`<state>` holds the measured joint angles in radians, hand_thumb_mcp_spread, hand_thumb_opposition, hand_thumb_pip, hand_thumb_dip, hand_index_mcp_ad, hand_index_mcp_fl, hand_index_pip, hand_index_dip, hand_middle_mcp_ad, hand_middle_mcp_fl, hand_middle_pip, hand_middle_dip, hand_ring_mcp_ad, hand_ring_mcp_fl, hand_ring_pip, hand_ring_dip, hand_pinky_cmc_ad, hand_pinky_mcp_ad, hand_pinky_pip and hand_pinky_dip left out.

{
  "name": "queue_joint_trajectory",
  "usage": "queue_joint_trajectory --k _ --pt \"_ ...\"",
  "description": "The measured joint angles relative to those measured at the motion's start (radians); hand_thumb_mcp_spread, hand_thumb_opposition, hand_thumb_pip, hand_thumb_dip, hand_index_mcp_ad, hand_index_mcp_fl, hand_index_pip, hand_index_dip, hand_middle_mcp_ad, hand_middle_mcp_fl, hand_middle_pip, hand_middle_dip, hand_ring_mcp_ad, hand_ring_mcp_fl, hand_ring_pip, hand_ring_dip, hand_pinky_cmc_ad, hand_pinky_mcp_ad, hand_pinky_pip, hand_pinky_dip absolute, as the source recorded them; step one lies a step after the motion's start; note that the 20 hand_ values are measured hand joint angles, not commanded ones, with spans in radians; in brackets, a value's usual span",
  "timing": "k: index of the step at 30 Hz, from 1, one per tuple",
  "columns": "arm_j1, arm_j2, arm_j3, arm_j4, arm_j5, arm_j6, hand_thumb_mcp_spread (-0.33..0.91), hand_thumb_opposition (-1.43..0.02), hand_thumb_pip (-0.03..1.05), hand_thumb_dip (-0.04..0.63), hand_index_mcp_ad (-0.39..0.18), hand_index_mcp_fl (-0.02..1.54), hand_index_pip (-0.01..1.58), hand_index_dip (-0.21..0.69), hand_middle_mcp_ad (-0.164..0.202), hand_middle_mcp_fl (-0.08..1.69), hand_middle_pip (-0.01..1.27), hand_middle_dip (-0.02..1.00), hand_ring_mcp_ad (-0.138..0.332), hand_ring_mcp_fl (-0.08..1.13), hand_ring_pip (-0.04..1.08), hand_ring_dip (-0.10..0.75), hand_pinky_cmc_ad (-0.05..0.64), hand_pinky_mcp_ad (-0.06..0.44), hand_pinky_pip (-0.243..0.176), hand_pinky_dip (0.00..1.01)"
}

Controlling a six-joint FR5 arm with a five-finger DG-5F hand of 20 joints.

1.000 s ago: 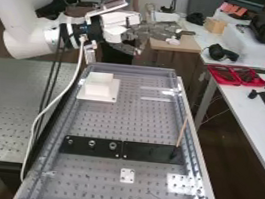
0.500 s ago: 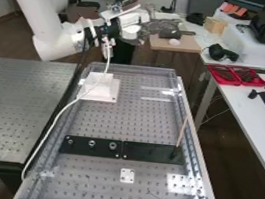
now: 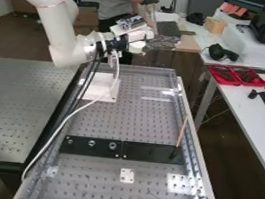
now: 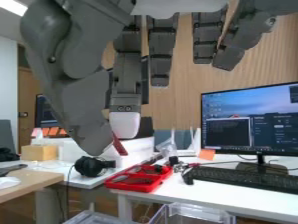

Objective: Grab the pcb board and place it in the clear container

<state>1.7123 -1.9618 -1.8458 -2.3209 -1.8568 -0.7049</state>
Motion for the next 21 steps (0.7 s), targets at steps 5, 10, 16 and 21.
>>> queue_joint_trajectory --k 5,10,16,21 --pt "0.014 -0.043 0.011 0.004 0.016 0.007 0.46 -0.89 0.59 0.248 -0.037 0.57 1.53 0.155 0.059 0.27 0.13 0.19 0.232 0.05 0.1 0.038 0.29 0.168 -0.042 0.29" --pt "0.026 -0.084 0.031 0.001 0.028 0.008 0.46 -0.89 0.59 0.248 -0.037 0.56 1.53 0.155 0.059 0.27 0.13 0.19 0.232 0.05 0.1 0.038 0.29 0.168 -0.042 0.29" --pt "0.029 -0.126 0.058 -0.012 0.062 0.012 0.46 -0.89 0.59 0.248 -0.037 0.56 1.53 0.155 0.061 0.27 0.13 0.19 0.234 0.05 0.1 0.038 0.29 0.169 -0.042 0.29" --pt "0.023 -0.152 0.076 -0.035 0.101 0.004 0.46 -0.89 0.59 0.248 -0.037 0.56 1.53 0.155 0.061 0.27 0.13 0.19 0.234 0.05 0.1 0.038 0.29 0.168 -0.042 0.29"
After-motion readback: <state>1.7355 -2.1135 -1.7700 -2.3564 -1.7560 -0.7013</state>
